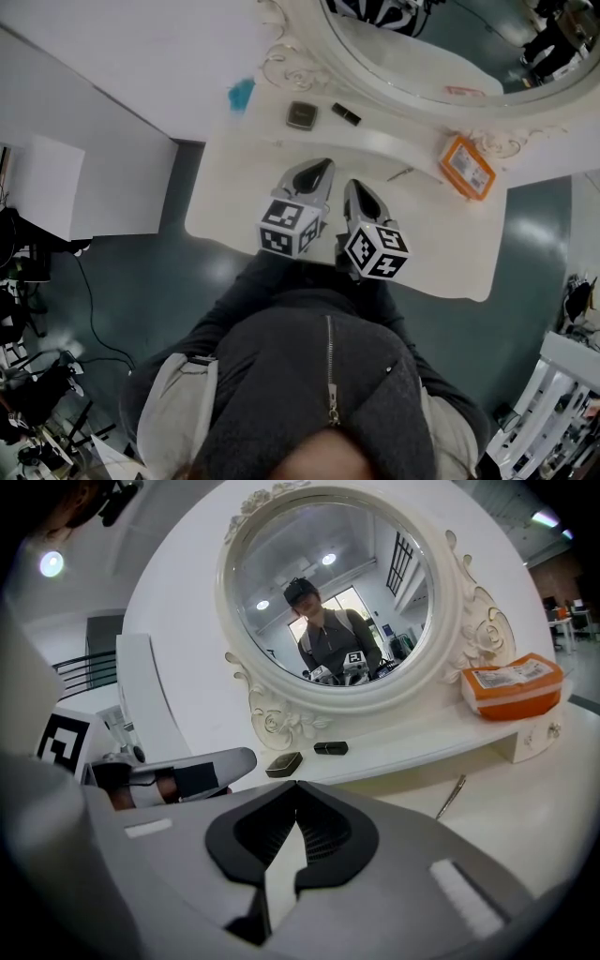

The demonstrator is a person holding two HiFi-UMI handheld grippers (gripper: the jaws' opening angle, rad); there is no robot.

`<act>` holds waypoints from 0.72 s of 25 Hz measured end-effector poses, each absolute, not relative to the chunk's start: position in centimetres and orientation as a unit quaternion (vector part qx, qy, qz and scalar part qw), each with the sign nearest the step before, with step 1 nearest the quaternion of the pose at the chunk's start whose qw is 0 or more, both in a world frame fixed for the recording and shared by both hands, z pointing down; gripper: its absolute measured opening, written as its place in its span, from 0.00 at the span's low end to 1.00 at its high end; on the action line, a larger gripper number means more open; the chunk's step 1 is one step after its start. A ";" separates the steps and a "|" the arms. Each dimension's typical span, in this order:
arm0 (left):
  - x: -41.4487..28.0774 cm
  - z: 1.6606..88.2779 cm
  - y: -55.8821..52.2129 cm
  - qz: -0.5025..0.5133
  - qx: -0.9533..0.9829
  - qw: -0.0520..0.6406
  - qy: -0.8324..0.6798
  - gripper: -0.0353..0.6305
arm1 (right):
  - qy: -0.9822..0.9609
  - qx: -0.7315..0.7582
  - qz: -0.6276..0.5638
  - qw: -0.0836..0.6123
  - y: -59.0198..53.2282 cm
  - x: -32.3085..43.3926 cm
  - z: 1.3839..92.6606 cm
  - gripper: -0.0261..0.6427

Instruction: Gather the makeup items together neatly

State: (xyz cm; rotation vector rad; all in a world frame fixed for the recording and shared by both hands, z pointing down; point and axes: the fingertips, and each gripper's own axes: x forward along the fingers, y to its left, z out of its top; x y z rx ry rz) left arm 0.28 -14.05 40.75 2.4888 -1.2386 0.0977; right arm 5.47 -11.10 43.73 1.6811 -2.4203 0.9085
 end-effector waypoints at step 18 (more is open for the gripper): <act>-0.9 42.4 -14.1 0.047 0.876 0.188 -0.442 0.07 | -0.828 0.503 0.236 0.073 -15.9 4.4 41.8 0.09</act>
